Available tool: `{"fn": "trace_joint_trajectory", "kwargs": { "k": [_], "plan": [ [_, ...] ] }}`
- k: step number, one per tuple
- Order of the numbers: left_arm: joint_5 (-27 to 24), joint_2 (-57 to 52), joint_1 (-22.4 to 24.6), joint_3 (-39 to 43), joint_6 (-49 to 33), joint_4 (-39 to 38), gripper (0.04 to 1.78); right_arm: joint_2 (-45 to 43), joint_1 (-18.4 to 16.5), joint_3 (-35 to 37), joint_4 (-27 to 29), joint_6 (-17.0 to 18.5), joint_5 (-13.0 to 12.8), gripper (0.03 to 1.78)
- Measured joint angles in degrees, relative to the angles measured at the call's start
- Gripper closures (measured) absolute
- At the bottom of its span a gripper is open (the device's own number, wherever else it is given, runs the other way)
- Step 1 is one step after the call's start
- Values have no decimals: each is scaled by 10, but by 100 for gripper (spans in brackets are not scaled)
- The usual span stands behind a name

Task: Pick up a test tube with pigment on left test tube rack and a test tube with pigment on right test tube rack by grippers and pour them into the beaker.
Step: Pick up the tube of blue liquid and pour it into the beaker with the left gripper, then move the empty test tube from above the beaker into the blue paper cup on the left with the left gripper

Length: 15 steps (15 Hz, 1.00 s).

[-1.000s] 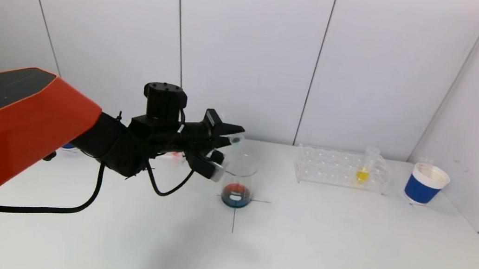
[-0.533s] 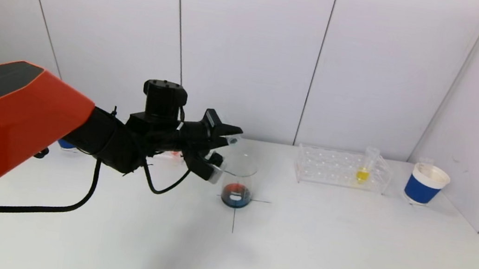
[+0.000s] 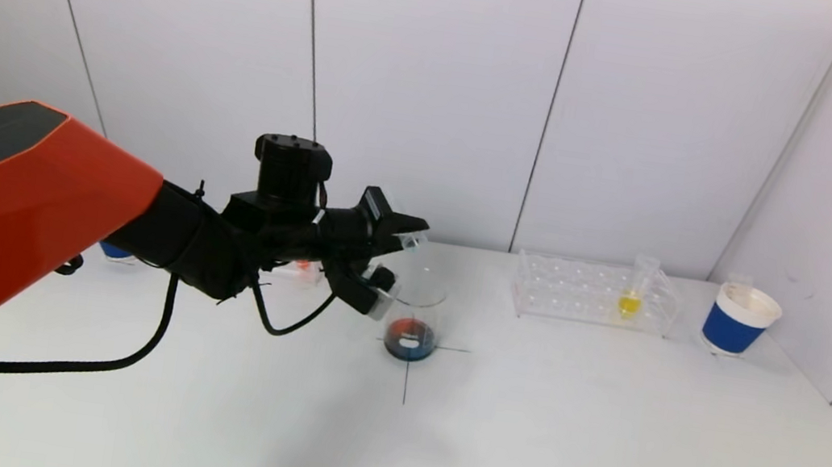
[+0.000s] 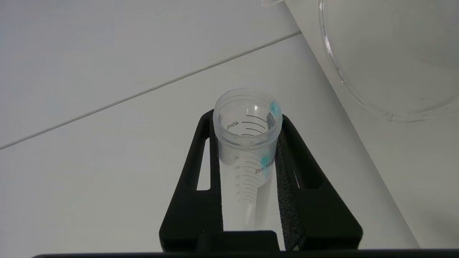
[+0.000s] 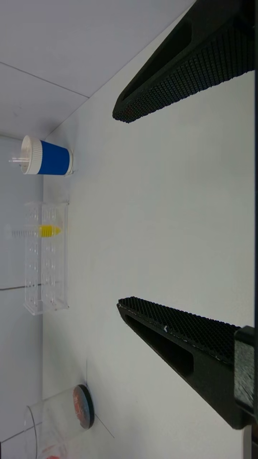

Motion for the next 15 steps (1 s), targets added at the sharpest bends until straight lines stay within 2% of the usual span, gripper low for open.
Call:
{"fn": "trace_joint_trajectory", "kwargs": {
  "k": [7,15],
  "plan": [
    [19,-10,-10,-3,52,30,137,0,0,0,0,0,0,4],
    [28,-14,-15,-4,64,32,137,0,0,0,0,0,0,4]
  ]
}}
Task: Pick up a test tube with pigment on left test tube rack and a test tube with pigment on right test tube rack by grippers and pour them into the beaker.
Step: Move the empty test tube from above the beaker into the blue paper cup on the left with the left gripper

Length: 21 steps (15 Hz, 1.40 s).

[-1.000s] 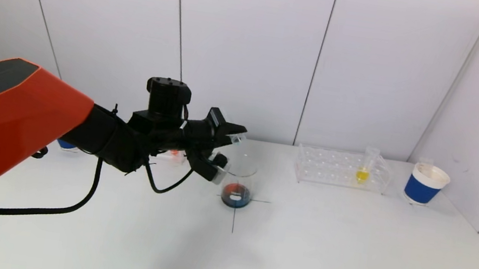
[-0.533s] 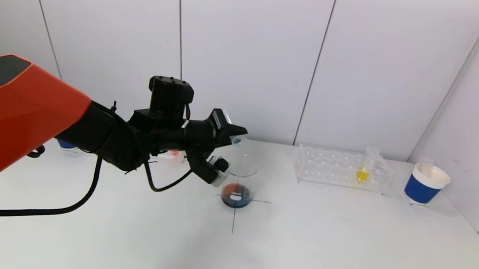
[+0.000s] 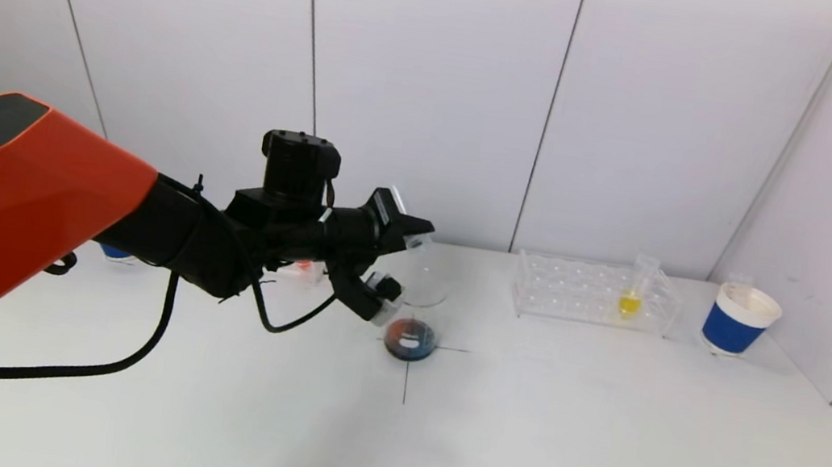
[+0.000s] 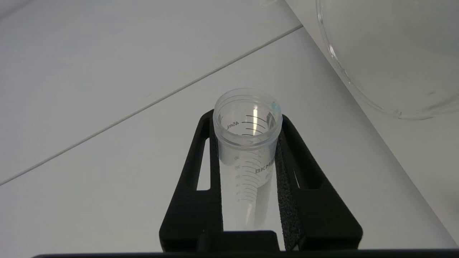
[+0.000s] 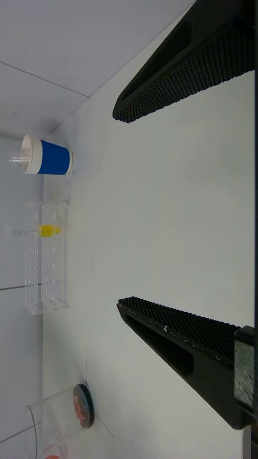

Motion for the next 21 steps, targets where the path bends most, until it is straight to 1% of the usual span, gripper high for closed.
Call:
{"fn": "trace_joint_trajectory", "kwargs": {
  "k": [4,6,13,15,18,21],
  "plan": [
    [0,0,0,0,-6,0,137,0,0,0,0,0,0,4],
    [-1,-2,1,1,-33,-2,137,0,0,0,0,0,0,4],
    [1,-23,0,7,-238,-14,137,0,0,0,0,0,0,4],
    [8,-27,0,3,-305,-31,137,0,0,0,0,0,0,4],
    [63,-33,-5,-3,-433,-64,137,0,0,0,0,0,0,4],
    [142,-50,-19,-18,-587,-71,137,0,0,0,0,0,0,4]
  ]
}}
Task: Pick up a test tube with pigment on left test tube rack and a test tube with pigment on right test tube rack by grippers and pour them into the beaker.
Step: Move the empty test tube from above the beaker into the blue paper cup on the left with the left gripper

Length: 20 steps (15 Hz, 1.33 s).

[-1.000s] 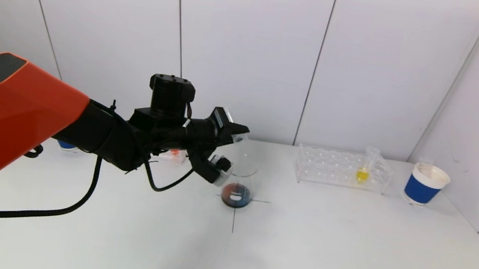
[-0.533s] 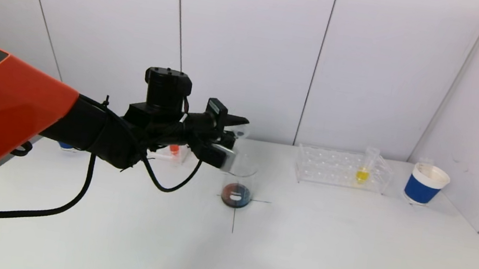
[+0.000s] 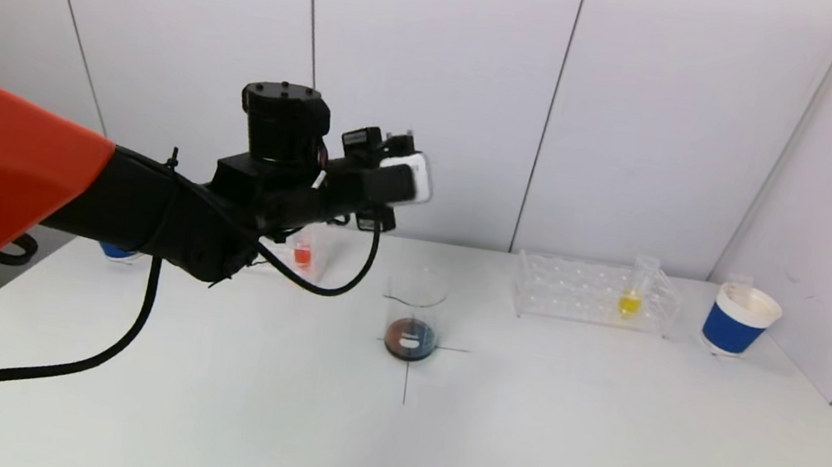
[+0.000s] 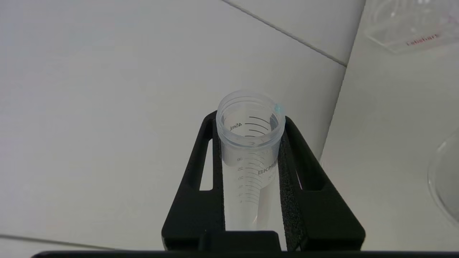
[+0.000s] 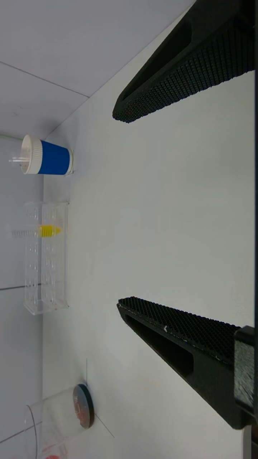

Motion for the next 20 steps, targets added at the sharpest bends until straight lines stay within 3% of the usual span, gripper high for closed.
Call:
{"fn": "trace_joint_trajectory", "kwargs": {
  "k": [11,16,20],
  "plan": [
    [208,-42,-1,-73,-317,21,137,0,0,0,0,0,0,4],
    [306,-72,39,-80,-380,84,137,0,0,0,0,0,0,4],
    [348,-100,79,-79,-434,146,137,0,0,0,0,0,0,4]
  ]
}}
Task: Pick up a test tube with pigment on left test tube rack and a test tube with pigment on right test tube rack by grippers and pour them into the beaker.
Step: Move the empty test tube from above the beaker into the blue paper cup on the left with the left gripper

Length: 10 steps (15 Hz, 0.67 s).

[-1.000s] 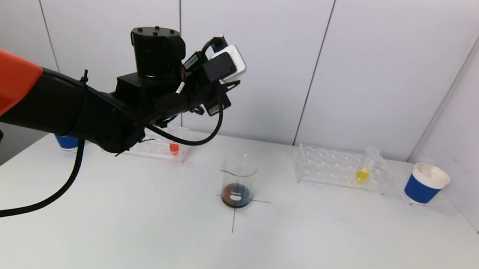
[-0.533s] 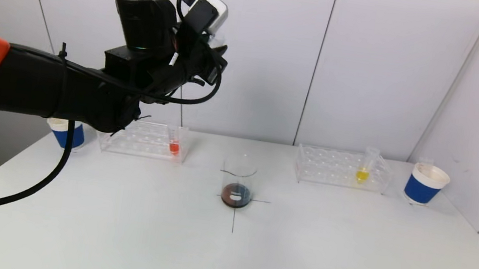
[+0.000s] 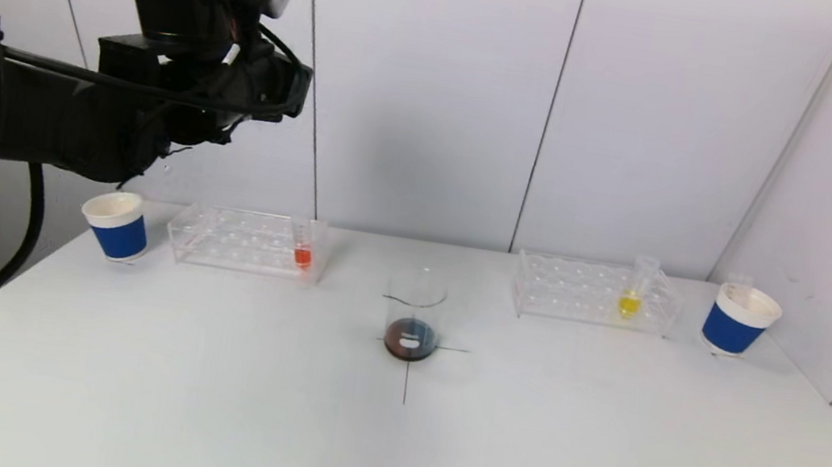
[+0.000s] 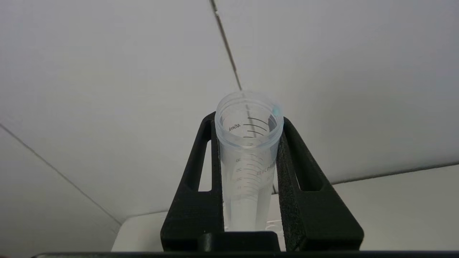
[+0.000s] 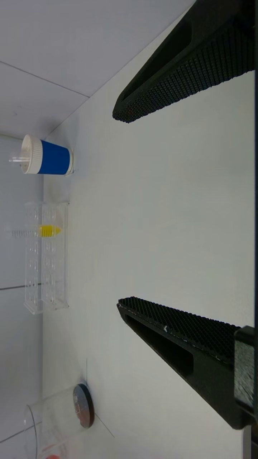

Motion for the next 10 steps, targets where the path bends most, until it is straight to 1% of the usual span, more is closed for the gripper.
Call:
{"fn": "trace_joint_trajectory", "kwargs": {
  "k": [2,4,7,10],
  "plan": [
    [30,-10,24,1,-11,1,137,0,0,0,0,0,0,4],
    [49,-17,53,1,-28,4,137,0,0,0,0,0,0,4],
    [59,-23,103,6,-47,8,137,0,0,0,0,0,0,4],
    [55,-18,161,21,-84,1,137,0,0,0,0,0,0,4]
  ]
}}
